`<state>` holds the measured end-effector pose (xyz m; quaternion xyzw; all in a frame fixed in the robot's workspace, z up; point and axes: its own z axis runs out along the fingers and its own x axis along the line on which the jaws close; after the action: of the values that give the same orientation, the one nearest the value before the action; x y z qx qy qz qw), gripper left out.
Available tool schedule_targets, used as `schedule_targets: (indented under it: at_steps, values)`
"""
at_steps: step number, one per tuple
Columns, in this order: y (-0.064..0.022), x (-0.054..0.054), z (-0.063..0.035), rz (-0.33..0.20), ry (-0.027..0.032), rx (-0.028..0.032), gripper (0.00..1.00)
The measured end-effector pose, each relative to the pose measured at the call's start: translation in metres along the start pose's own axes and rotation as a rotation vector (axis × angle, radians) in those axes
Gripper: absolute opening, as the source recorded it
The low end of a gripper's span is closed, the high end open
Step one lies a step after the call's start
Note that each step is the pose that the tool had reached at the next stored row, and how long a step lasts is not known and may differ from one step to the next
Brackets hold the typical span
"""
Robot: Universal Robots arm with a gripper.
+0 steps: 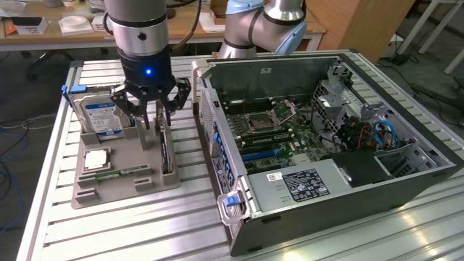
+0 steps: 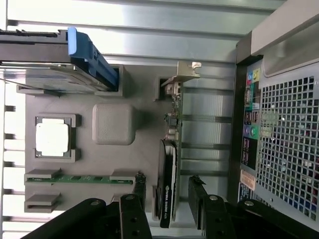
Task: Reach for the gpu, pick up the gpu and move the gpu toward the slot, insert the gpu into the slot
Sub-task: 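Pick up the gpu and move the gpu toward the slot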
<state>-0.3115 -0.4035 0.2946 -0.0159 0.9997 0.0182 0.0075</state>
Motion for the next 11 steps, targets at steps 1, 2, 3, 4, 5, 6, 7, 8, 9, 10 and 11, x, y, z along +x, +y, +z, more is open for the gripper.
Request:
schedule_targets:
  at_steps: [1, 2, 3, 4, 5, 6, 7, 8, 9, 10, 11]
  values:
    - [0.0, 0.0, 0.0018, 0.0, -0.0001, -0.0001, 0.47]
    - [-0.0001, 0.0, 0.0037, 0.0, 0.0, 0.0, 0.47]
    - [-0.0002, 0.0, 0.0055, 0.0, 0.0, 0.0, 0.47]
    - [-0.0004, 0.0, 0.0073, 0.0, 0.0, 0.0, 0.47]
    - [-0.0006, 0.0, 0.0091, 0.0, 0.0, -0.0003, 0.47]
    - [-0.0008, 0.0, 0.011, 0.001, -0.0002, -0.0005, 0.47]
    - [-0.0009, 0.0, 0.0128, 0.001, -0.0001, -0.0005, 0.47]
    - [-0.001, 0.0, 0.0146, 0.002, -0.0002, -0.0006, 0.47]
    - [-0.0011, 0.0, 0.0163, 0.002, -0.0001, -0.0006, 0.47]
    - [-0.0013, 0.0, 0.0183, 0.003, -0.0002, -0.0006, 0.47]
    - [-0.0015, 0.0, 0.0201, 0.004, -0.0003, -0.0007, 0.47]
